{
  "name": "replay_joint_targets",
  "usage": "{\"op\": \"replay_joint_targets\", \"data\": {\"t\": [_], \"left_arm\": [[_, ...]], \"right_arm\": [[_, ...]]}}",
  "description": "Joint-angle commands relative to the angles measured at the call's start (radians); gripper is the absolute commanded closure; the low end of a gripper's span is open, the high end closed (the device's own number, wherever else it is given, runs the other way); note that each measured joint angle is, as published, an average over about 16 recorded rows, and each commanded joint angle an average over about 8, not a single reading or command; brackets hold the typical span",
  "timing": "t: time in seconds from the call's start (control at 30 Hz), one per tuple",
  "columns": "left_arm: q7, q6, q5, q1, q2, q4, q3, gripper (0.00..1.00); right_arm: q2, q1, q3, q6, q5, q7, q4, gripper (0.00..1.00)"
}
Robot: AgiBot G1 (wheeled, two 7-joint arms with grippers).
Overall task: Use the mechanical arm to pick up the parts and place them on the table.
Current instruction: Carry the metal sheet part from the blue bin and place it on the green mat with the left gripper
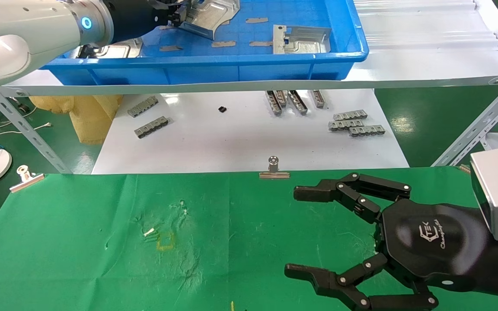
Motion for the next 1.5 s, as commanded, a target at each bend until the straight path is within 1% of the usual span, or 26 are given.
{"op": "replay_joint_targets", "data": {"t": [0.03, 0.3, 0.43, 0.57, 0.77, 1.03, 1.27, 1.37, 1.5], "left_arm": [[-0.003, -0.007, -0.005, 0.003, 0.0, -0.008, 0.006, 1.0], [0.03, 0.009, -0.067, -0.037, -0.006, -0.043, 0.0, 1.0], [0.081, 0.056, -0.098, -0.059, -0.016, -0.046, -0.009, 1.0], [0.15, 0.134, -0.125, -0.074, -0.033, -0.035, -0.02, 1.0], [0.269, 0.313, -0.171, -0.082, -0.084, -0.017, -0.046, 1.0], [0.426, 0.637, -0.246, -0.057, -0.181, -0.007, -0.087, 1.0], [0.549, 0.898, -0.266, -0.047, -0.259, 0.003, -0.092, 1.0], [0.601, 0.978, -0.263, -0.039, -0.29, -0.007, -0.083, 1.0], [0.659, 1.019, -0.256, -0.013, -0.335, -0.049, -0.056, 1.0]], "right_arm": [[0.0, 0.0, 0.0, 0.0, 0.0, 0.0, 0.0, 0.0], [0.0, 0.0, 0.0, 0.0, 0.0, 0.0, 0.0, 0.0], [0.0, 0.0, 0.0, 0.0, 0.0, 0.0, 0.0, 0.0], [0.0, 0.0, 0.0, 0.0, 0.0, 0.0, 0.0, 0.0], [0.0, 0.0, 0.0, 0.0, 0.0, 0.0, 0.0, 0.0], [0.0, 0.0, 0.0, 0.0, 0.0, 0.0, 0.0, 0.0], [0.0, 0.0, 0.0, 0.0, 0.0, 0.0, 0.0, 0.0], [0.0, 0.0, 0.0, 0.0, 0.0, 0.0, 0.0, 0.0], [0.0, 0.0, 0.0, 0.0, 0.0, 0.0, 0.0, 0.0]]}}
